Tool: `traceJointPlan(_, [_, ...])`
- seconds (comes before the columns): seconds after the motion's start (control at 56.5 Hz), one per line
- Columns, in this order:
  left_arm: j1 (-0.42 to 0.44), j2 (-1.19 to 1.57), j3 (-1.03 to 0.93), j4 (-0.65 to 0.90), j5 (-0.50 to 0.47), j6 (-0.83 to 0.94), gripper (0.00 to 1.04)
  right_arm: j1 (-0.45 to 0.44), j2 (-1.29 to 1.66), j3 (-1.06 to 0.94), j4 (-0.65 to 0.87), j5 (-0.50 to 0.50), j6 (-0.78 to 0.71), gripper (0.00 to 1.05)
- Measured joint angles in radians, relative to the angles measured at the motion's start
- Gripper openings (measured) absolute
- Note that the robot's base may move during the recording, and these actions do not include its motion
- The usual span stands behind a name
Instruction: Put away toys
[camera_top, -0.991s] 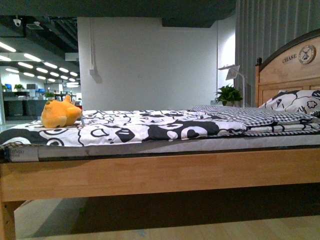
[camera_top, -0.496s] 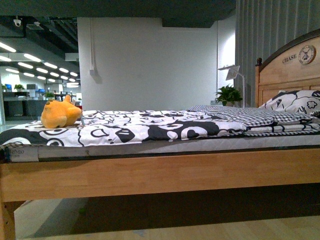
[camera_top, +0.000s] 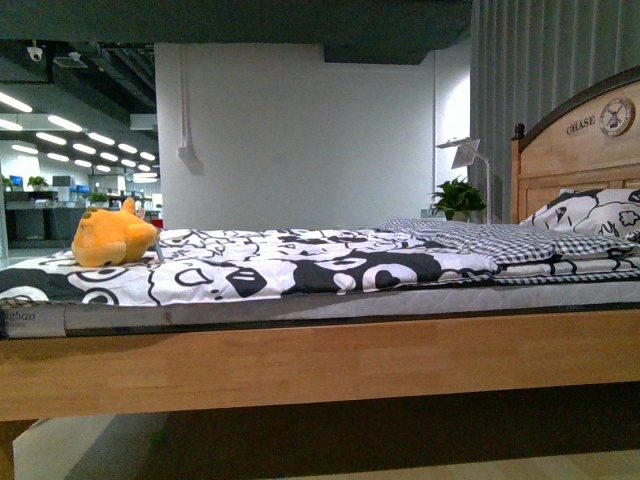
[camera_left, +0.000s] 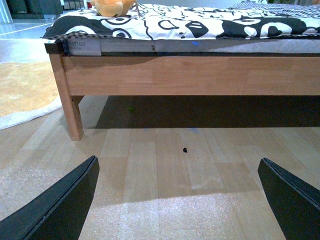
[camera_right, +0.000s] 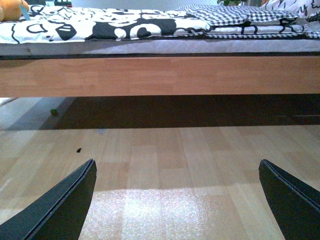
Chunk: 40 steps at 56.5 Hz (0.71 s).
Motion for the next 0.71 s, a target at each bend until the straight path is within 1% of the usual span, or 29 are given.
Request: traceJointPlan(0.708, [0.000,0.000,0.000,0.000,0.000,0.000,0.98,0.000,0.000,0.000,0.000,0.000,0.000,0.98])
